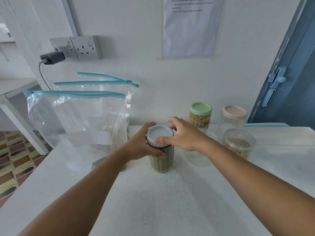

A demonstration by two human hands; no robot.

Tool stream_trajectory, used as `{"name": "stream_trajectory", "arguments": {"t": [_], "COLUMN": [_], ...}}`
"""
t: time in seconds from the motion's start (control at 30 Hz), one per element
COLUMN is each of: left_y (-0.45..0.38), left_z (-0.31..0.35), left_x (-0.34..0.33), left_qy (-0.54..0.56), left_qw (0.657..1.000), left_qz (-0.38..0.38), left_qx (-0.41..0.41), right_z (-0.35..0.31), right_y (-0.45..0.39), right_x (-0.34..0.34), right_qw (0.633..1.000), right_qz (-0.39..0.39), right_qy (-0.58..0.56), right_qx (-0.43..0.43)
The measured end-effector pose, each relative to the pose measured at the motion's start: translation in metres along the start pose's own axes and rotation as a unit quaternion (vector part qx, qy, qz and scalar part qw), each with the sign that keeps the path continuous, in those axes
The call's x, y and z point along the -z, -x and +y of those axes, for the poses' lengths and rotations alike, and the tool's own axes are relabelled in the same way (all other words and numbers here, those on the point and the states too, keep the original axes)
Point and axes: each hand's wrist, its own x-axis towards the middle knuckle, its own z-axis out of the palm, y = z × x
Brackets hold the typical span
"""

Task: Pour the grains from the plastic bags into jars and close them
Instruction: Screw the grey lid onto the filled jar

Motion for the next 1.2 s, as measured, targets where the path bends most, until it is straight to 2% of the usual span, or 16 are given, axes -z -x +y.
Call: {"name": "stream_trajectory", "arguments": {"t": [0.1, 0.27, 0.33, 0.47, 0.5, 0.6, 0.67, 0.73, 0.87, 1.07, 1.13, 1.2], "left_y": [-0.005, -0.006, -0.005, -0.006, -0.005, -0.005, -0.006, -0.006, -0.006, -0.004, -0.003, -0.003], "left_z": [0.005, 0.005, 0.003, 0.000, -0.001, -0.005, -0.006, -0.005, -0.006, -0.009, -0.009, -0.008], "left_x": [0.005, 0.004, 0.003, 0.001, 0.000, 0.000, 0.000, 0.000, 0.000, -0.001, -0.001, -0.001], "left_qy": [-0.033, -0.051, -0.055, -0.056, -0.050, -0.039, -0.041, -0.047, -0.041, -0.037, -0.042, -0.046], "left_qw": [0.999, 0.998, 0.998, 0.998, 0.999, 0.999, 0.999, 0.999, 0.999, 0.999, 0.999, 0.999], "left_qz": [-0.018, -0.020, -0.013, 0.000, 0.001, 0.006, 0.007, 0.006, 0.001, 0.015, 0.017, 0.018], "left_qx": [0.020, 0.018, 0.016, 0.011, 0.011, 0.013, 0.013, 0.010, 0.008, 0.004, 0.005, 0.006], "right_z": [0.002, 0.010, 0.013, 0.014, 0.016, 0.020, 0.023, 0.025, 0.026, 0.024, 0.019, 0.016], "right_y": [0.001, 0.001, -0.001, 0.004, 0.005, 0.007, 0.008, 0.008, 0.004, 0.004, 0.005, 0.006], "right_x": [0.003, -0.008, -0.007, -0.002, -0.006, -0.024, -0.029, -0.023, -0.011, -0.027, -0.020, -0.011], "right_qw": [0.999, 0.998, 0.999, 0.988, 0.989, 0.994, 0.992, 0.990, 0.989, 0.990, 0.990, 0.987], "right_qz": [-0.022, 0.048, 0.028, -0.062, -0.056, 0.048, 0.090, 0.066, -0.049, 0.051, 0.024, -0.041], "right_qy": [-0.046, -0.033, -0.032, -0.138, -0.134, -0.094, -0.084, -0.122, -0.142, -0.128, -0.136, -0.155], "right_qx": [-0.006, -0.014, -0.009, -0.023, -0.012, 0.013, 0.024, 0.007, -0.007, 0.000, -0.005, -0.010]}}
